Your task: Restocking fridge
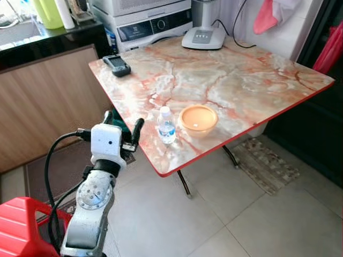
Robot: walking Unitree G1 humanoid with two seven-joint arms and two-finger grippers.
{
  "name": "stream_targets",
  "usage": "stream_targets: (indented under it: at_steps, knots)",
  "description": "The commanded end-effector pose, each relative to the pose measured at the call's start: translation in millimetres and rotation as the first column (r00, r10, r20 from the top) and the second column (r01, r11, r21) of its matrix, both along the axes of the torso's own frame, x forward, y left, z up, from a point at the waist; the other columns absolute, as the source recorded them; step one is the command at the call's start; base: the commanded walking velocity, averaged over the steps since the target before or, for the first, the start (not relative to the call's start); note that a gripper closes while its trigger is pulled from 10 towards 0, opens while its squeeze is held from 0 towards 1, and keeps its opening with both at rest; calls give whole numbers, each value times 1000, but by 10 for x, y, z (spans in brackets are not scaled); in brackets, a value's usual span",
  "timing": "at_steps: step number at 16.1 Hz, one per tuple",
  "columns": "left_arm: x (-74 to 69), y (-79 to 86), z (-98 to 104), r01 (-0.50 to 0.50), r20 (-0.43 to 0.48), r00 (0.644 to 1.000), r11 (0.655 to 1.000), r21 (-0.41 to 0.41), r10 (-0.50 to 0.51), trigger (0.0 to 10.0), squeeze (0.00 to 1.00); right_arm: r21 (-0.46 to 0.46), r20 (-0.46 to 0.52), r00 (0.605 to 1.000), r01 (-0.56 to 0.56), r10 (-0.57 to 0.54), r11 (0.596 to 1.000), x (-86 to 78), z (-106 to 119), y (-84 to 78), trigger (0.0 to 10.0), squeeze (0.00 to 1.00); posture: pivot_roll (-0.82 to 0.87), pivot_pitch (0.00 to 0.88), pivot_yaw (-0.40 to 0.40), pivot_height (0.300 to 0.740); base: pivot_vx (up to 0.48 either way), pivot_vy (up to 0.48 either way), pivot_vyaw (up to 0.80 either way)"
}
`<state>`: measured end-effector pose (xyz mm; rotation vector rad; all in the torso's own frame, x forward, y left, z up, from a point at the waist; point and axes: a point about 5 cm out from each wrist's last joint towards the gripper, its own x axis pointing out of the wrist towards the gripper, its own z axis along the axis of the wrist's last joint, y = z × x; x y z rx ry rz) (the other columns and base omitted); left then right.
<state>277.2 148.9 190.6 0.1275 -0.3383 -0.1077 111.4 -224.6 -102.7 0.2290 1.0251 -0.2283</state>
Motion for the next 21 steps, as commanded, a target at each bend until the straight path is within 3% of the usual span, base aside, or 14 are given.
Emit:
stream_targets:
  at_steps: [1, 5, 10, 21]
  knots:
    - [-51, -10, 6, 17, -21, 1000, 999, -35, -17, 10000, 0, -2, -6, 1000, -3, 3, 1000, -38, -4, -22, 10000, 0, 182, 121, 36, 740, 0, 0, 0]
    - [-48, -19, 132, 39, -15, 999, 997, -73, -40, 10000, 0, -2, -15, 999, -29, 29, 1000, -74, -6, -49, 10000, 0, 174, 132, 29, 740, 0, 0, 0]
    - [-50, -23, 258, 64, -5, 998, 997, -51, -64, 10000, 0, -4, -13, 998, -64, 64, 998, -77, -3, -50, 10000, 0, 185, 124, 35, 740, 0, 0, 0]
    - [-62, -49, 337, 85, -13, 996, 995, -55, -86, 10000, 0, 11, -12, 998, -56, 56, 998, -86, -9, -32, 10000, 0, 186, 120, 35, 740, 299, 0, 0]
